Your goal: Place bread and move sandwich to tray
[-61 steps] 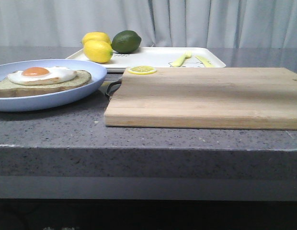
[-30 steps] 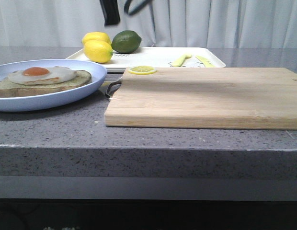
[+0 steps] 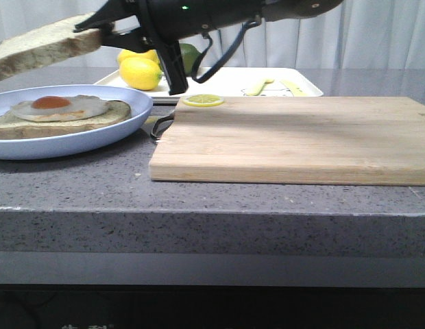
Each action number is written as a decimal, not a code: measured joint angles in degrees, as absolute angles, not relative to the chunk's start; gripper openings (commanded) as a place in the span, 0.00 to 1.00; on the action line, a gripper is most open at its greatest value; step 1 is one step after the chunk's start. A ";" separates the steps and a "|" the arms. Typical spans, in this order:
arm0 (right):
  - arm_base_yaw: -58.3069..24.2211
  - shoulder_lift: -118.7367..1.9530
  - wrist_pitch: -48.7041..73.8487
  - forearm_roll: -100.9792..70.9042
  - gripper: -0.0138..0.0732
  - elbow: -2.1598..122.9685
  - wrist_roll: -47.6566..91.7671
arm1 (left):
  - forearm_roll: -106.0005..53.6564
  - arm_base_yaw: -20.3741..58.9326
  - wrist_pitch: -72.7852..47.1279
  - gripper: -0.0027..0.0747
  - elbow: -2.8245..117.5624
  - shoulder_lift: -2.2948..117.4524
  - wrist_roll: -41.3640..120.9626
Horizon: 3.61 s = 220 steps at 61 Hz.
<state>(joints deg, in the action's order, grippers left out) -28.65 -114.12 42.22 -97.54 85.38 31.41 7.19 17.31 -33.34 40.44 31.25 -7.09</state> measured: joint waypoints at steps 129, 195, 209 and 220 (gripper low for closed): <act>-22.27 -45.14 46.53 -14.66 0.60 56.37 14.96 | 7.19 17.31 -30.78 0.64 40.31 31.25 -7.09; -22.27 -27.68 41.23 -13.86 0.60 42.48 14.96 | -1.76 2.70 -56.84 0.64 64.61 72.15 0.37; -22.27 -27.68 41.23 -13.86 0.60 42.48 14.96 | -23.27 -5.97 -56.84 0.64 66.43 81.55 14.47; -22.27 -27.68 41.23 -13.86 0.60 42.48 14.96 | -30.40 -8.10 -56.22 0.64 66.53 86.64 18.12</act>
